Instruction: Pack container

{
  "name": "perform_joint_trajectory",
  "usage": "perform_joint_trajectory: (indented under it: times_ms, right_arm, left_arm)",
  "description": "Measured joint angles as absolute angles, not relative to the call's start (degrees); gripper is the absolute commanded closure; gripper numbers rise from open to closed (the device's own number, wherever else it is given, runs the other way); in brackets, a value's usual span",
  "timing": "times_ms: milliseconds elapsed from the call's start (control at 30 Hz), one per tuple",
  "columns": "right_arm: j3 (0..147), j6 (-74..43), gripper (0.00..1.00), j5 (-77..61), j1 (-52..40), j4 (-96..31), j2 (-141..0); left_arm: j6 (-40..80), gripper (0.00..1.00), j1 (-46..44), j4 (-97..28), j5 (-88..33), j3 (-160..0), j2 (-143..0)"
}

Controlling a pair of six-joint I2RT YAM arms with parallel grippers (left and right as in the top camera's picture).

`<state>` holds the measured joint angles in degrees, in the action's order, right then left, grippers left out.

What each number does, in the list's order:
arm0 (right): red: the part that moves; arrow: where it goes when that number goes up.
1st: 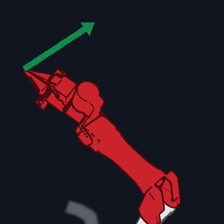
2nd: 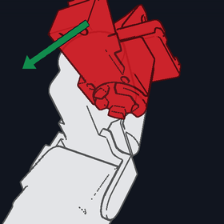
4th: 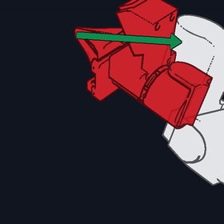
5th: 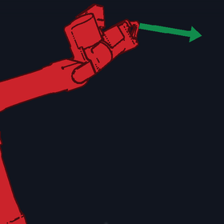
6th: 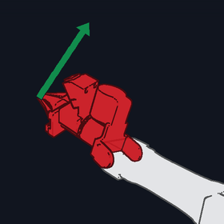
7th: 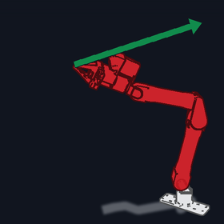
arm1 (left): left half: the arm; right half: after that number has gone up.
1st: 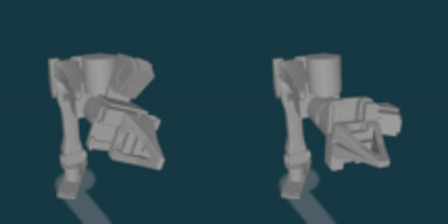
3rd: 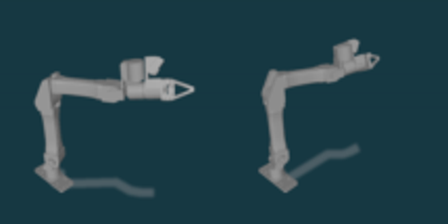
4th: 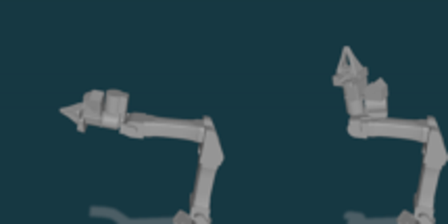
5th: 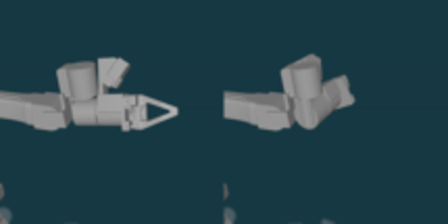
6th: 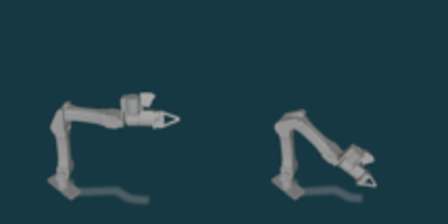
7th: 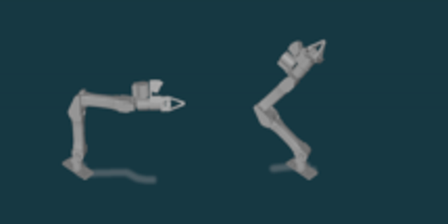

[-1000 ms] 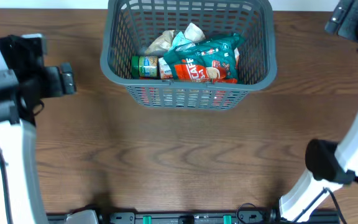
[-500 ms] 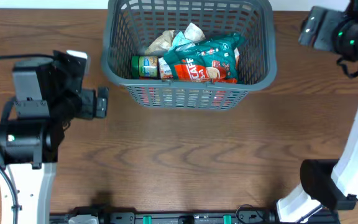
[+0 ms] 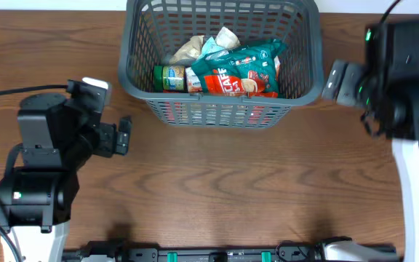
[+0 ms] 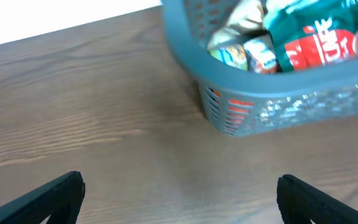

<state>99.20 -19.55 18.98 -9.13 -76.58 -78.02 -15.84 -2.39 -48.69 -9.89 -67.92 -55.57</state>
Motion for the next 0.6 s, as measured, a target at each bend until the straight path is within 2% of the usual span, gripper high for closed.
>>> perform_joint_trajectory:
  times_ms: [333,600]
  right_arm:
    - [60.8,-18.9,0.01,16.3,-10.0,-56.8,-58.1]
    - [48.8,-16.3,0.01,13.8,-10.0,-52.4,-50.8]
  left_arm:
    - [-17.4,0.01,-6.7,-49.5,-8.9,-64.8,-53.4]
    - [-18.0,0.01,-7.0,-45.6,-4.9,-57.4,-44.5]
